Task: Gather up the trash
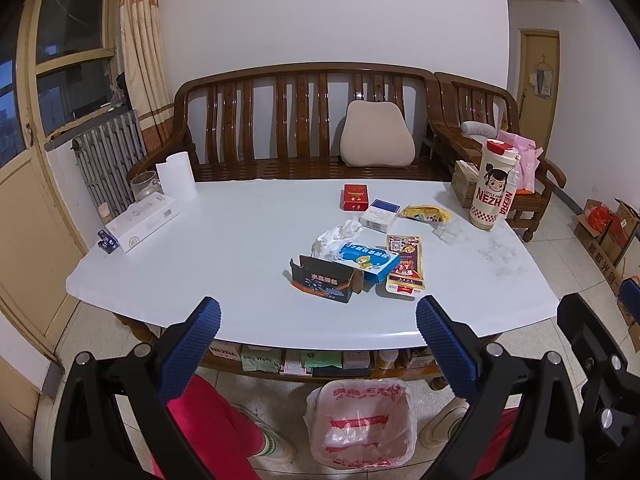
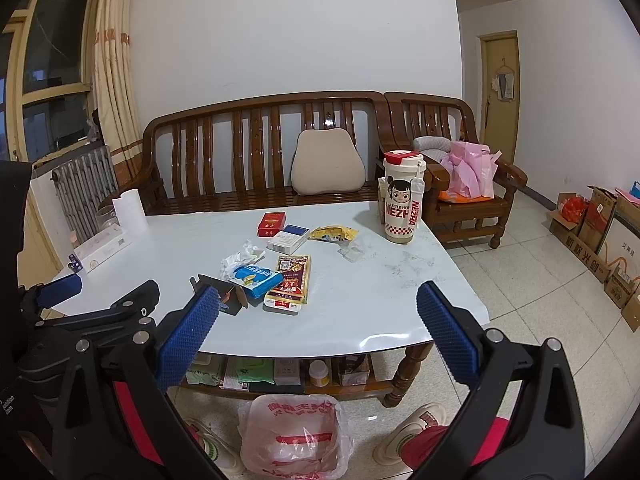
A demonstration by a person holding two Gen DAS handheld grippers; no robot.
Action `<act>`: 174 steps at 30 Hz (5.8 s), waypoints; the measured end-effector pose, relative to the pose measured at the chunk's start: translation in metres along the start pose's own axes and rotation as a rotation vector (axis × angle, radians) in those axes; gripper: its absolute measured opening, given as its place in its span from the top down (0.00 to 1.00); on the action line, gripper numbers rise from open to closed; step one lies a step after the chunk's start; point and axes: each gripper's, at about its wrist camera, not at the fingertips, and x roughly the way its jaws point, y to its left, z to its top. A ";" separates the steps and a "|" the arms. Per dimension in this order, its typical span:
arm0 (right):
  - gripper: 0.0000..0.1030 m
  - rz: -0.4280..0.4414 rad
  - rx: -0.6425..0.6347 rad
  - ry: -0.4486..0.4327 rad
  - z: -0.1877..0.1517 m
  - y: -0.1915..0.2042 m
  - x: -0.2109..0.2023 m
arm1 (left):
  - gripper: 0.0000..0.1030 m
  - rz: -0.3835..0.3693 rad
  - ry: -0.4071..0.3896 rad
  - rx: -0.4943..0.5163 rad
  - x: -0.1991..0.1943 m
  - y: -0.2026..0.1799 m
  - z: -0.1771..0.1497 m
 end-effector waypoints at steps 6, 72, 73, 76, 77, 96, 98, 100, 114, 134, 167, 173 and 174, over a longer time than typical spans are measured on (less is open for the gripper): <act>0.06 0.000 -0.001 -0.001 0.001 0.002 -0.002 | 0.07 -0.004 0.001 -0.002 -0.001 0.000 0.001; 0.06 0.045 -0.045 -0.047 0.028 0.000 0.016 | 0.07 -0.013 0.045 0.016 0.025 0.014 0.031; 0.06 0.042 -0.051 -0.059 0.033 -0.004 0.018 | 0.07 -0.031 0.057 0.019 0.030 0.016 0.036; 0.06 0.072 -0.070 -0.054 0.053 -0.016 0.029 | 0.07 -0.079 0.101 0.028 0.043 0.019 0.055; 0.06 0.077 -0.081 -0.050 0.058 -0.018 0.033 | 0.07 -0.090 0.114 0.035 0.048 0.020 0.061; 0.06 0.278 -0.355 0.252 0.180 -0.038 0.179 | 0.07 -0.203 0.403 0.340 0.177 -0.041 0.192; 0.06 0.291 -0.397 0.277 0.190 -0.035 0.193 | 0.07 -0.204 0.448 0.352 0.200 -0.047 0.203; 0.06 0.298 -0.451 0.297 0.198 -0.030 0.206 | 0.07 -0.203 0.499 0.353 0.223 -0.053 0.211; 0.06 0.547 -0.708 0.545 0.209 0.003 0.322 | 0.07 -0.132 0.685 0.396 0.370 -0.077 0.228; 0.06 0.525 -0.937 0.851 0.107 0.034 0.431 | 0.07 -0.134 0.860 0.325 0.494 -0.086 0.200; 0.67 0.401 -0.857 0.986 0.062 0.007 0.524 | 0.23 -0.172 0.906 0.232 0.534 -0.075 0.184; 0.85 0.393 -0.821 0.962 0.066 0.014 0.523 | 0.43 -0.176 0.899 0.219 0.529 -0.074 0.189; 0.85 0.392 -0.814 0.950 0.068 0.014 0.524 | 0.45 -0.182 0.900 0.212 0.528 -0.073 0.189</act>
